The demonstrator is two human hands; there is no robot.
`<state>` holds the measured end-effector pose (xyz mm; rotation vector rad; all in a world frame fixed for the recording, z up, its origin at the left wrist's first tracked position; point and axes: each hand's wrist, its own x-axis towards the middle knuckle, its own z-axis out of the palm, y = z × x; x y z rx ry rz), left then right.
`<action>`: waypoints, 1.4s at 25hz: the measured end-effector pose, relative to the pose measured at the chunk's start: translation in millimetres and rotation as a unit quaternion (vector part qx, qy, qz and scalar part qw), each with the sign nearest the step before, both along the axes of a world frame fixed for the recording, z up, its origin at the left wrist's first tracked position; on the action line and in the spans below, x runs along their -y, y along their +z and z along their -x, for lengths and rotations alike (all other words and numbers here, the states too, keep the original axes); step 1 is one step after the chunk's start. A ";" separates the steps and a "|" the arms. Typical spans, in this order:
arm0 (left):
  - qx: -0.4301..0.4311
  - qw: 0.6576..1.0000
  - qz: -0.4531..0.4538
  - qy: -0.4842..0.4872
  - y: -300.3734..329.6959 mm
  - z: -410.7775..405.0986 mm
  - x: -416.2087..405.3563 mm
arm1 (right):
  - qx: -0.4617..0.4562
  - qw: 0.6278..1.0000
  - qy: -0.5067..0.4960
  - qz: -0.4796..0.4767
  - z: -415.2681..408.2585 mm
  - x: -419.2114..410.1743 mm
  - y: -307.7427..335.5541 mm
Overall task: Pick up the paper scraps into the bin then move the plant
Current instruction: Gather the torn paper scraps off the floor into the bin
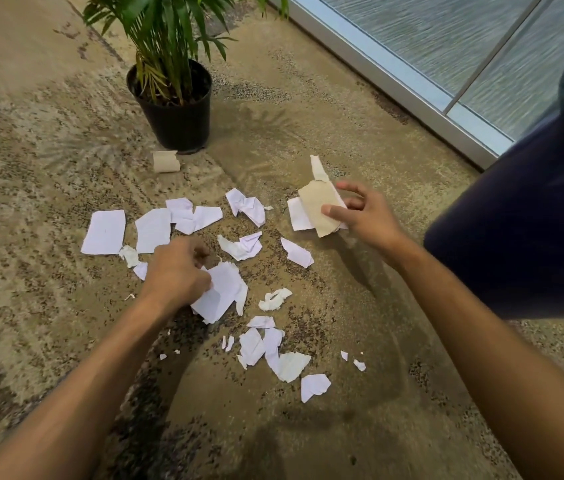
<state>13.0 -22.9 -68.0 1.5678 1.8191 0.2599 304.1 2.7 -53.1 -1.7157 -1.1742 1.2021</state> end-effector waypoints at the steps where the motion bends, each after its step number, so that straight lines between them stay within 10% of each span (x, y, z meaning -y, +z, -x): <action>1: -0.010 1.000 0.009 0.003 1.0 1.7 -1.1 | -0.029 0.999 0.023 0.014 0.1 6.4 2.9; 14: -0.143 0.988 0.021 -0.057 13.5 -5.7 22.9 | 0.257 0.943 0.206 0.049 54.0 37.4 -19.1; 25: 0.168 0.985 0.007 0.031 17.8 5.7 28.8 | -0.006 0.984 0.164 0.065 50.9 71.4 1.7; 30: -0.051 0.983 -0.029 -0.176 0.4 -5.5 26.5 | 0.232 0.925 0.300 0.025 71.2 82.7 -12.2; 35: -0.095 0.974 -0.089 -0.185 -2.7 -11.2 27.6 | 0.319 0.889 0.330 -0.001 83.2 85.7 -14.4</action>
